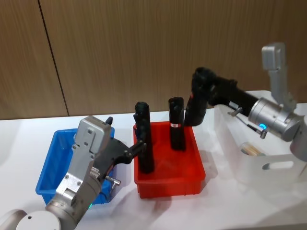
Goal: Pick the cotton swabs from the blue box and place them into the white box.
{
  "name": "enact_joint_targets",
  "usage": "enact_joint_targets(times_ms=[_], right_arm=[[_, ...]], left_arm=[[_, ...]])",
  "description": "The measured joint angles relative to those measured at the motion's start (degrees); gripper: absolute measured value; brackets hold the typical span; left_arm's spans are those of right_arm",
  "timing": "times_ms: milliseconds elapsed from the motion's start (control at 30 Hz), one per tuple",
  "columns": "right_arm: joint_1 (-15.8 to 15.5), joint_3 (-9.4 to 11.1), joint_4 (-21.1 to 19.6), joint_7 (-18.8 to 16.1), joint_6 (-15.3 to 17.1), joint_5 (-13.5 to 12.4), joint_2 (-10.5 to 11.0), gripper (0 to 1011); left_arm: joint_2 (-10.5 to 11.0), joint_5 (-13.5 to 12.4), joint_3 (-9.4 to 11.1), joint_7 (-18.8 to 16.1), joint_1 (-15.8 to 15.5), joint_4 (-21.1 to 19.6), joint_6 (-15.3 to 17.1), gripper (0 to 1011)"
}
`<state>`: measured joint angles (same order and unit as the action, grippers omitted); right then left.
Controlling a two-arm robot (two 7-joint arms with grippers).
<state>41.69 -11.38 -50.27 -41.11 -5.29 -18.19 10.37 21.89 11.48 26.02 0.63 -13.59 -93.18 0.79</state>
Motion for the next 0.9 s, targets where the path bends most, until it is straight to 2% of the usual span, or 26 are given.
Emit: enact_joint_targets(times_ms=[167, 500, 633, 900], right_arm=[[-1.29, 0.80, -3.96, 2.00, 0.93, 0.36, 0.88, 363], [-4.26, 2.39, -10.99, 7.92, 2.89, 3.85, 3.04, 363], [-5.64, 3.35, -12.84, 10.26, 3.75, 5.05, 4.14, 363], [-7.76, 5.09, -15.03, 13.38, 5.09, 5.77, 5.88, 363]], left_arm=[[0.00, 0.00, 0.00, 0.00, 0.00, 0.00, 0.00, 1004], [0.00, 0.00, 0.00, 0.00, 0.00, 0.00, 0.00, 1004], [0.00, 0.00, 0.00, 0.00, 0.00, 0.00, 0.00, 1004], [0.00, 0.00, 0.00, 0.00, 0.00, 0.00, 0.00, 1004]])
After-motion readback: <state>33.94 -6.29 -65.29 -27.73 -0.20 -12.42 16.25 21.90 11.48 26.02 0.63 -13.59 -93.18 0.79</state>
